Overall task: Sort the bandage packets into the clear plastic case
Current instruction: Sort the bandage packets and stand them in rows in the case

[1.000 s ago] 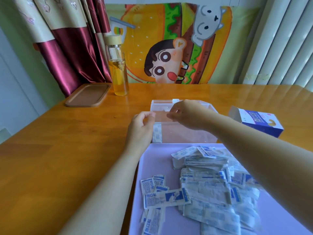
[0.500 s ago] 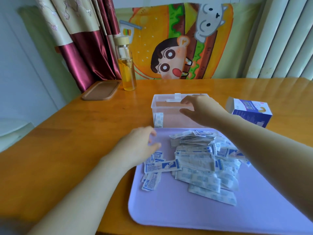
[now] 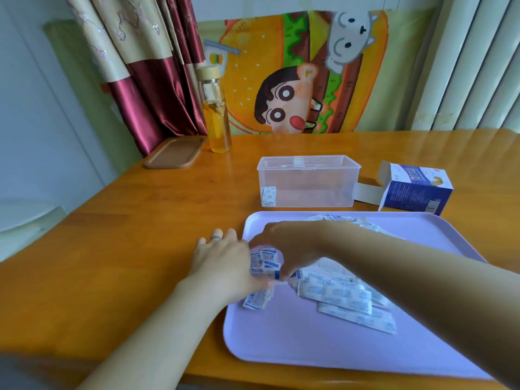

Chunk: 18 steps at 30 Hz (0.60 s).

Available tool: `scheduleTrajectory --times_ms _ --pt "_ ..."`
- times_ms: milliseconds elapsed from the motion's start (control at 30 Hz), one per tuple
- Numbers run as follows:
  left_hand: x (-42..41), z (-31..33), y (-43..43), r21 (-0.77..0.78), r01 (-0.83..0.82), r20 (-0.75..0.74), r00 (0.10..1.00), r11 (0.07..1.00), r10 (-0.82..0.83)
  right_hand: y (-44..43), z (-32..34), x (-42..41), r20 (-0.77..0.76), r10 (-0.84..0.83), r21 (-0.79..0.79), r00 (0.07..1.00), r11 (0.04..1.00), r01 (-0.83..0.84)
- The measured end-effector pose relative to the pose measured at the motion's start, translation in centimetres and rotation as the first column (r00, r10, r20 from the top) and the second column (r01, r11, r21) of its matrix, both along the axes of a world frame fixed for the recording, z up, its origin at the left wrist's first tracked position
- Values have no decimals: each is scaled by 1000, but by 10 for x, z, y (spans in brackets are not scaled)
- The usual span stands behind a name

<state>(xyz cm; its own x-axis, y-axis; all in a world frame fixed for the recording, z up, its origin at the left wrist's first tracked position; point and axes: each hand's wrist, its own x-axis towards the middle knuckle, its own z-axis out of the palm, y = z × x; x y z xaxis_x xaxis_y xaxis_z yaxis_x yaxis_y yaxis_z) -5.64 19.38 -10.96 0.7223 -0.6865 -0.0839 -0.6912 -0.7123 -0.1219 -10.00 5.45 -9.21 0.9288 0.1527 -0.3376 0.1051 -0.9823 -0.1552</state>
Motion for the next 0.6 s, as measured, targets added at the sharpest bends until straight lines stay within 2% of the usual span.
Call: scheduleTrajectory --times_ms 100,233,367,500,600 --pt "0 0 2 -6 -7 -5 1000 1000 7 3 4 11 -99 7 -36 995 999 -10" --pt "-1 0 3 -20 20 -28 999 1000 -21 6 7 22 -224 -52 -3 973 999 52" --pt "1 -3 4 -26 9 -27 1000 1000 -10 9 10 26 -221 -53 -81 974 996 36" --pt "4 -8 5 -89 9 -65 998 996 -15 5 4 26 -215 -72 4 974 997 75" --pt "7 -11 7 -134 38 -122 991 990 -54 1 3 21 -144 -64 85 988 993 77"
